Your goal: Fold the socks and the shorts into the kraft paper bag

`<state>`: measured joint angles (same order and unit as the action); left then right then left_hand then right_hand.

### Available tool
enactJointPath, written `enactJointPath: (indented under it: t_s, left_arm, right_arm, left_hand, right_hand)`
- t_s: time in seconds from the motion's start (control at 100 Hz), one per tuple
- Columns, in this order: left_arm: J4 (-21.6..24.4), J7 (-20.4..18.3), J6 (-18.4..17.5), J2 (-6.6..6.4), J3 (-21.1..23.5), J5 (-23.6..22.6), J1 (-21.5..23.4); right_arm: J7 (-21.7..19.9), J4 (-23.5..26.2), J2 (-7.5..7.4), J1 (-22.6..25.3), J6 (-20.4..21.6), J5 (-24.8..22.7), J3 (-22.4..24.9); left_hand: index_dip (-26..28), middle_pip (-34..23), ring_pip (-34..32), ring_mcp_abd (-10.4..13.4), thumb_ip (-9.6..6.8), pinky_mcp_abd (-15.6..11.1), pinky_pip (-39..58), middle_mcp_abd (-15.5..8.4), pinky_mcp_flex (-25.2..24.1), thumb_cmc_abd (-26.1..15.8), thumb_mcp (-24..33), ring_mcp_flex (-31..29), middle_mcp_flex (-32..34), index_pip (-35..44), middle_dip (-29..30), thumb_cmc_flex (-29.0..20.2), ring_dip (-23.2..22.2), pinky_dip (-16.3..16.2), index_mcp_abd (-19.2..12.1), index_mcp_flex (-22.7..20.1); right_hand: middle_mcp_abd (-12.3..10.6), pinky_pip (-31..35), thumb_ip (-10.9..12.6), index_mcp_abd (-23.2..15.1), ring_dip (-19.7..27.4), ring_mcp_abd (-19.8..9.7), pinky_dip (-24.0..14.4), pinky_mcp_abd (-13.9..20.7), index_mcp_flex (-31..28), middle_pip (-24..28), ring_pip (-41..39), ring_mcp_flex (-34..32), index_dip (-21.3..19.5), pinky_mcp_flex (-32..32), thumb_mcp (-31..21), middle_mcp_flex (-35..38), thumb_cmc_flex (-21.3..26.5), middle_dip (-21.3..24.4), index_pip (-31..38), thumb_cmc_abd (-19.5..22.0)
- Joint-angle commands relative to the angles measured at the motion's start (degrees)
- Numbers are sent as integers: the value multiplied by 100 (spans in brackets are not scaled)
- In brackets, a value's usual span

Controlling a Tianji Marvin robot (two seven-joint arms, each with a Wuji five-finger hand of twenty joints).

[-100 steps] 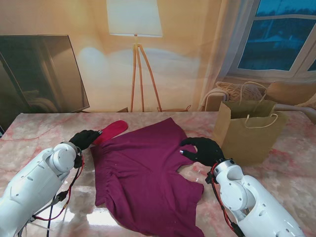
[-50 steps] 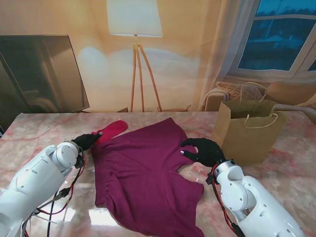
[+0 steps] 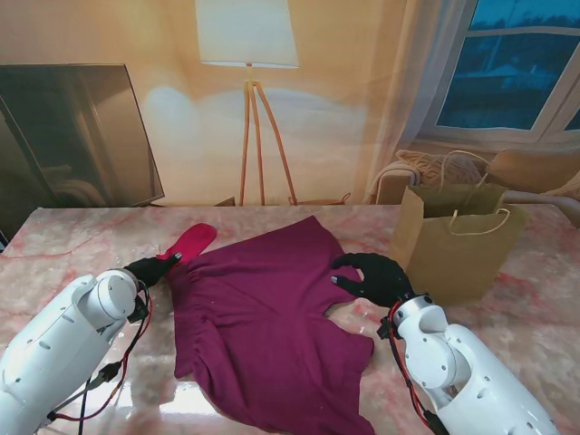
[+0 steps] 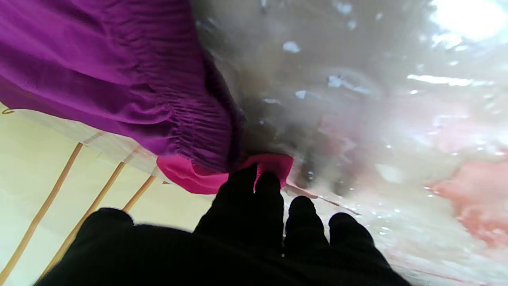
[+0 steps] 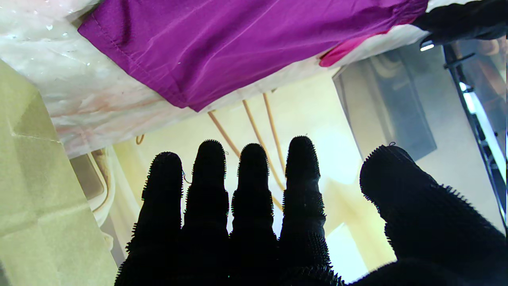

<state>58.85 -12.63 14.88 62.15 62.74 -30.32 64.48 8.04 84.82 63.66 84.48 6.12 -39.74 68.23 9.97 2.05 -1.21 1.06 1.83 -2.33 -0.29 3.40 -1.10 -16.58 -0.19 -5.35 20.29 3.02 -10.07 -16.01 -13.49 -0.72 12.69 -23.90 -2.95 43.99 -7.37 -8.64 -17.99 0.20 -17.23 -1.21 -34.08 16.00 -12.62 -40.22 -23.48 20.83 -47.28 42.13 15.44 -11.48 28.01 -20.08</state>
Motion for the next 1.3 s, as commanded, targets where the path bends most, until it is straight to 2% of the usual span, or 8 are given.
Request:
enactJointPath:
  t_s: [0.0,0.14,0.22,0.34,0.53,0.73,1.09,1.29]
  left_arm:
    - [-79,-181,138,-55,2,2,251]
    - [317,-293,328,-105,237,-79,657]
    - [559,-203,397,-99,412,-144,933]
    - [1033,-187,601,-115,664,-249,1364]
    - [1641,-243,690,-156,941,-490,1935]
    - [2204,-206,806,-158,1087,-612,2482]
    - [3287,37,1291,-119,1364,-957,3549]
    - [3815,-45,1638,-135,1584,-1175,4097]
  right_arm:
    - [39,49,37,78,35,-8,-10]
    - [46,93,39,130,66,8,-10]
    - [60,131,43,158,81,18,-19]
    - [94,188,49,190,90,14,-41]
    - [156,292,55,258,123,-22,-77]
    - [224,359,63,379,192,-18,-80]
    - [364,486,68,642,422,-52,4]
    - [425,573,69,761,507,-87,41]
  left_hand:
    - [22,-612,-37,5,-302,-46,-102,737,-4,-341,-114,280,562,113,-325,141,-87,93,254,-239]
    - [31,-694,-71,-34,-310,-35,-103,792,-6,-334,-107,277,739,175,-405,103,-194,94,234,-386]
    - [58,-838,-125,-116,-327,38,-106,890,-18,-314,-97,249,1016,277,-572,31,-353,95,200,-611]
    - [45,-955,-177,-206,-347,62,-106,1013,-22,-323,-95,225,1154,283,-737,5,-427,96,238,-670]
    - [46,-1002,-219,-266,-362,89,-107,947,-26,-328,-109,173,1261,326,-1005,6,-521,96,149,-757]
    - [71,-989,-295,-366,-360,103,-107,1019,-28,-343,-111,1,1379,378,-1109,14,-586,96,146,-849]
    - [104,-1049,-346,-490,-362,177,-68,1192,-26,-323,-106,-89,1610,462,-1261,-26,-659,52,305,-1110]
    - [90,-1071,-384,-578,-367,177,-44,1339,-29,-339,-103,-158,1737,477,-1332,-23,-697,-9,442,-1264]
  right_hand:
    - [85,99,259,-119,-110,46,3,10,118,43,115,201,-19,-88,121,-148,-218,-3,-79,132]
    - [84,107,259,-142,-119,63,-4,2,118,42,111,196,-22,-84,125,-148,-217,-2,-78,134]
    - [83,110,259,-148,-126,79,-8,-2,134,40,109,195,-23,-84,130,-150,-216,-1,-83,140]
    - [82,97,260,-156,-130,73,-6,2,133,38,115,217,-25,-108,130,-152,-219,0,-82,144]
    - [77,87,260,-157,-141,73,-5,3,127,44,110,212,-30,-104,131,-148,-222,-2,-77,144]
    - [86,89,261,-172,-145,78,-9,2,125,43,109,204,-34,-96,133,-148,-219,-1,-75,146]
    - [93,95,262,-177,-150,85,-14,-4,126,39,111,198,-33,-91,127,-136,-214,2,-77,156]
    - [95,97,261,-170,-153,87,-16,-8,119,38,107,185,-33,-91,129,-127,-220,3,-78,163]
